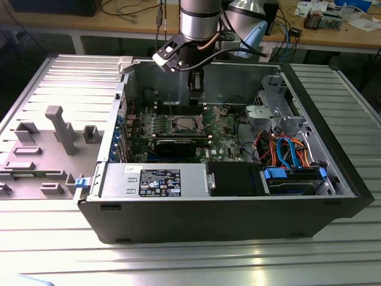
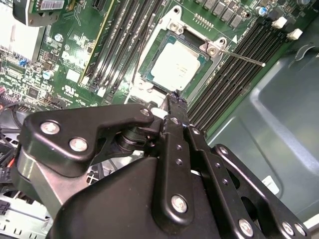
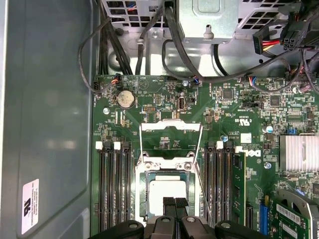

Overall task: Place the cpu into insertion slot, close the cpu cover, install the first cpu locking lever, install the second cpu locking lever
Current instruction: 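Close the cpu cover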

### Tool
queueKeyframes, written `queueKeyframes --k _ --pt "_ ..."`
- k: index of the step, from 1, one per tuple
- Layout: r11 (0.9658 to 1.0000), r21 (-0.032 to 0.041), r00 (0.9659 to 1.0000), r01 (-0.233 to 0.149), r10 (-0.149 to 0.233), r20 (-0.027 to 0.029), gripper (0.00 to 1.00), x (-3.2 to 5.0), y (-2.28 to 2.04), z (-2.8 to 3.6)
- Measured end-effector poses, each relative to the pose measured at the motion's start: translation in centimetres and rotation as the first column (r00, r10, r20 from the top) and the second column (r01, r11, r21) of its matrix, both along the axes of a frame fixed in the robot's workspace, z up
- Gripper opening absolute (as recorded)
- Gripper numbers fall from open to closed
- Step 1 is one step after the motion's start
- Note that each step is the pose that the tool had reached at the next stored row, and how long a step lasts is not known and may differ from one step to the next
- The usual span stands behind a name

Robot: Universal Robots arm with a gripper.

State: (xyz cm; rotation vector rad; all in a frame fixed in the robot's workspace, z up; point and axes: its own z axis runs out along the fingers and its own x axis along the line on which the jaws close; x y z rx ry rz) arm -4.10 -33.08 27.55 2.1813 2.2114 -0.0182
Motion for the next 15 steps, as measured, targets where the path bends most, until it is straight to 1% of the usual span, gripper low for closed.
queueKeyframes --k 7,15 --pt "1.0000 0.0000 1.0000 0.000 0.000 0.0000 0.11 0.37 0.00 0.00" --pt "1.0000 0.0000 1.0000 0.000 0.000 0.0000 0.11 0.52 0.00 0.00"
